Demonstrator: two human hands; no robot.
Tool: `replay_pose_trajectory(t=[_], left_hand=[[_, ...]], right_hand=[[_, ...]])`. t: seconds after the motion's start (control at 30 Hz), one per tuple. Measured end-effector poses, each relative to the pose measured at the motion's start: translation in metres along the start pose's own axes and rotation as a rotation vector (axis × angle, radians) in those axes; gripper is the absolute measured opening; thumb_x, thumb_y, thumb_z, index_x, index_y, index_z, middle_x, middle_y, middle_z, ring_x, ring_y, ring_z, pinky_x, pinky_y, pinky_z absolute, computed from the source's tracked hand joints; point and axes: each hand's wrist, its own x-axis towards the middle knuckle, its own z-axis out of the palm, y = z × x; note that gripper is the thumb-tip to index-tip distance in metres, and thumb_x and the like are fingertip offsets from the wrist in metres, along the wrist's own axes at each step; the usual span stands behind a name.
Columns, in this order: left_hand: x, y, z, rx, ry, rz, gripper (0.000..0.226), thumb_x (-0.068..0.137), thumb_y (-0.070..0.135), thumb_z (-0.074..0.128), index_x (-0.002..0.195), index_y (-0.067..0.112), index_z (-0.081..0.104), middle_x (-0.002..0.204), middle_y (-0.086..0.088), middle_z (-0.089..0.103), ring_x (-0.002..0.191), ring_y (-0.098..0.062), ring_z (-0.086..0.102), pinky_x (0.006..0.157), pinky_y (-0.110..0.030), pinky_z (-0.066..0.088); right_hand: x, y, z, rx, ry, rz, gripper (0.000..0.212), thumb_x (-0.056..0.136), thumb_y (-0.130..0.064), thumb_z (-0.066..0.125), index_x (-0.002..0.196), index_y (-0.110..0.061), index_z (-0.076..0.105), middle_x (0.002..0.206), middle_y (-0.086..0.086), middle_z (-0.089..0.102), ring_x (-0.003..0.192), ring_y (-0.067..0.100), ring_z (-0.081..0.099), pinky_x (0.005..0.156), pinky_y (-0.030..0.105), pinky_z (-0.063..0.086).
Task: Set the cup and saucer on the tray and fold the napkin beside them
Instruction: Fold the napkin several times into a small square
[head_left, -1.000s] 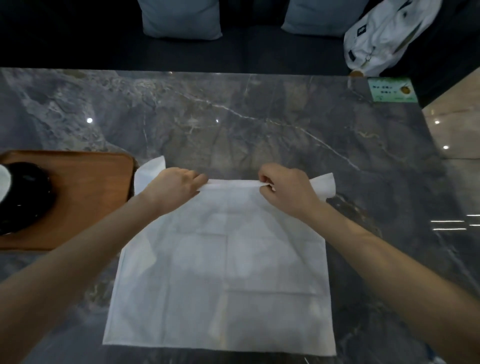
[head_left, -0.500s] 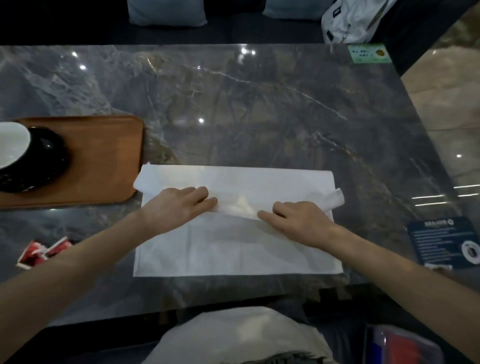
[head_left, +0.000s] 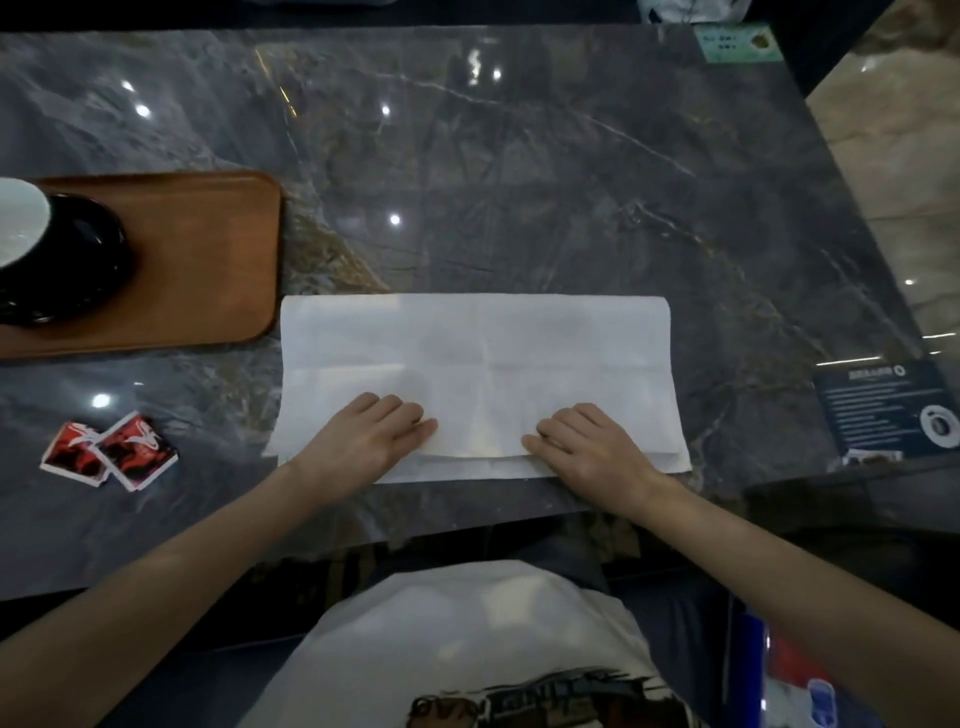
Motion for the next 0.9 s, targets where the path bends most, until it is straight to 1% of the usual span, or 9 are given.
replay_pose_trajectory(t=[0.07, 0.17, 0.27, 0.37, 0.47, 0.53, 0.63, 0.77, 0.9], left_hand=[[-0.001, 0.009, 0.000, -0.019, 0.004, -0.029, 0.027, 0.080, 0.006, 0.046, 0.107, 0.006, 0.052, 0.096, -0.010, 0.052, 0.077, -0.026, 0.052, 0.069, -0.033, 0.035], [0.007, 0.026, -0.001, -0.048, 0.013, -0.055, 0.019, 0.081, 0.008, 0.049, 0.094, 0.007, 0.062, 0.086, -0.010, 0.067, 0.074, -0.026, 0.063, 0.072, -0.032, 0.037], [0.018, 0.041, 0.002, -0.063, 0.038, -0.085, 0.015, 0.083, 0.009, 0.050, 0.087, 0.009, 0.064, 0.083, -0.008, 0.067, 0.073, -0.023, 0.060, 0.072, -0.031, 0.036], [0.026, 0.054, 0.008, -0.116, 0.046, -0.138, 0.014, 0.080, 0.013, 0.053, 0.089, 0.010, 0.064, 0.084, -0.006, 0.067, 0.074, -0.023, 0.060, 0.072, -0.031, 0.035], [0.030, 0.061, 0.014, -0.171, 0.056, -0.235, 0.016, 0.081, 0.019, 0.053, 0.091, 0.012, 0.064, 0.088, -0.005, 0.068, 0.079, -0.022, 0.060, 0.073, -0.030, 0.036], [0.029, 0.063, 0.018, -0.200, 0.077, -0.278, 0.018, 0.082, 0.021, 0.053, 0.095, 0.013, 0.062, 0.091, -0.005, 0.068, 0.086, -0.019, 0.053, 0.073, -0.031, 0.036], [0.026, 0.065, 0.021, -0.210, 0.099, -0.307, 0.018, 0.083, 0.022, 0.054, 0.096, 0.013, 0.062, 0.093, -0.006, 0.069, 0.090, -0.017, 0.049, 0.074, -0.031, 0.035], [0.025, 0.068, 0.021, -0.184, 0.173, -0.267, 0.005, 0.082, 0.012, 0.061, 0.085, 0.013, 0.063, 0.084, -0.003, 0.068, 0.084, -0.018, 0.051, 0.075, -0.030, 0.037], [0.022, 0.069, 0.022, -0.147, 0.205, -0.237, 0.009, 0.076, 0.003, 0.067, 0.075, 0.011, 0.065, 0.075, -0.003, 0.066, 0.077, -0.019, 0.050, 0.073, -0.030, 0.037]], right_hand=[[0.004, -0.009, 0.000, 0.015, 0.012, 0.081, 0.013, 0.077, 0.003, 0.059, 0.082, -0.008, 0.066, 0.077, 0.008, 0.065, 0.066, 0.024, 0.057, 0.066, 0.030, 0.037], [0.014, -0.024, 0.001, 0.044, 0.059, 0.197, 0.015, 0.080, 0.000, 0.054, 0.082, -0.007, 0.066, 0.079, 0.009, 0.066, 0.067, 0.025, 0.059, 0.063, 0.031, 0.036], [0.022, -0.042, 0.004, 0.085, 0.039, 0.238, 0.008, 0.078, -0.002, 0.062, 0.079, -0.008, 0.067, 0.075, 0.007, 0.065, 0.061, 0.023, 0.055, 0.055, 0.029, 0.035], [0.021, -0.052, 0.004, 0.145, 0.009, 0.359, 0.006, 0.072, -0.007, 0.072, 0.073, -0.010, 0.067, 0.069, 0.004, 0.064, 0.049, 0.020, 0.055, 0.036, 0.027, 0.039], [0.019, -0.056, 0.004, 0.183, 0.043, 0.458, 0.003, 0.078, -0.009, 0.065, 0.076, -0.009, 0.068, 0.074, 0.005, 0.067, 0.042, 0.022, 0.054, 0.031, 0.026, 0.040], [0.018, -0.059, 0.005, 0.223, 0.073, 0.476, 0.009, 0.083, -0.010, 0.059, 0.079, -0.007, 0.067, 0.080, 0.007, 0.068, 0.045, 0.023, 0.056, 0.034, 0.028, 0.044], [0.016, -0.063, 0.006, 0.284, 0.071, 0.471, 0.014, 0.085, -0.008, 0.054, 0.080, -0.003, 0.066, 0.082, 0.012, 0.068, 0.057, 0.025, 0.062, 0.043, 0.030, 0.049], [0.011, -0.066, 0.008, 0.293, 0.050, 0.465, 0.016, 0.084, -0.007, 0.051, 0.077, 0.000, 0.064, 0.080, 0.015, 0.066, 0.067, 0.027, 0.063, 0.059, 0.029, 0.050], [0.006, -0.068, 0.011, 0.311, 0.050, 0.442, 0.012, 0.082, -0.004, 0.053, 0.078, 0.002, 0.063, 0.082, 0.017, 0.065, 0.069, 0.029, 0.061, 0.065, 0.031, 0.049]])
